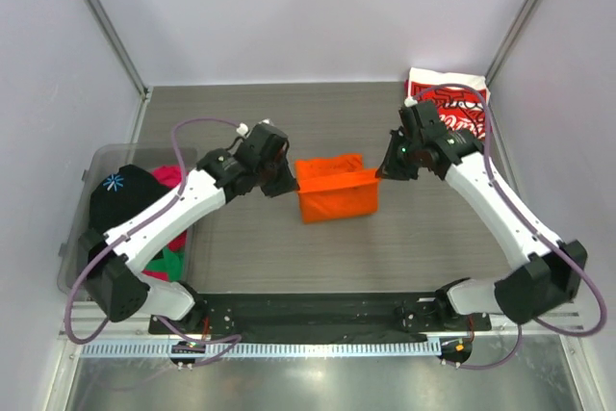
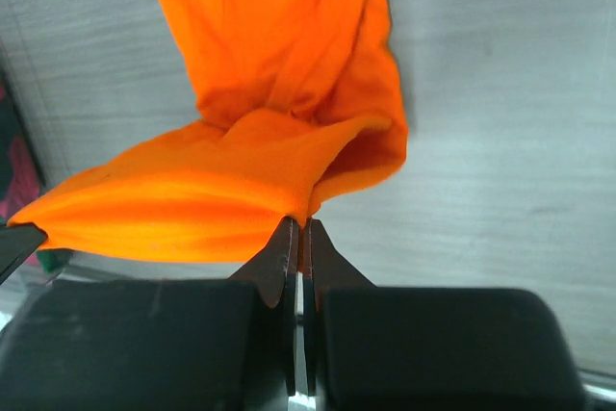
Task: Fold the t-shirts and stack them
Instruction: Fold the tshirt
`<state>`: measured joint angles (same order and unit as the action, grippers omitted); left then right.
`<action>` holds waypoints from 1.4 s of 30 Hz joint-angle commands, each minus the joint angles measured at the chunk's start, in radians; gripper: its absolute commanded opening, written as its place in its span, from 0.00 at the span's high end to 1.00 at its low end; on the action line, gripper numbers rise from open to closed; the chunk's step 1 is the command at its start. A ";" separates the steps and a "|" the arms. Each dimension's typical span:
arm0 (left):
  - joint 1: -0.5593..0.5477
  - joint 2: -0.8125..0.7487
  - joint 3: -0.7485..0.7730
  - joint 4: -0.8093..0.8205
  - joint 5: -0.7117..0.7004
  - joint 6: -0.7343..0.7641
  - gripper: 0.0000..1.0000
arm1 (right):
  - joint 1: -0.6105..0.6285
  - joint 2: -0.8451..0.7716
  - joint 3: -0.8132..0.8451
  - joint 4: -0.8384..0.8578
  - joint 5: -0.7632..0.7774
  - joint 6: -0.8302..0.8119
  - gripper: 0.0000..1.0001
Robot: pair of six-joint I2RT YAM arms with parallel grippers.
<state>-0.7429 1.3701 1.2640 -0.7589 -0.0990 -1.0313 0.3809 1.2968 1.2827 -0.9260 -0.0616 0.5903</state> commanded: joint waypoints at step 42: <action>0.427 0.776 0.826 -0.277 0.167 0.326 0.47 | -0.114 0.682 0.632 0.169 -0.067 -0.149 0.10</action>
<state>-0.2794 2.3123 2.1853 -1.0214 0.0891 -0.7437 0.2466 2.1670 2.0449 -0.8391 -0.0921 0.4400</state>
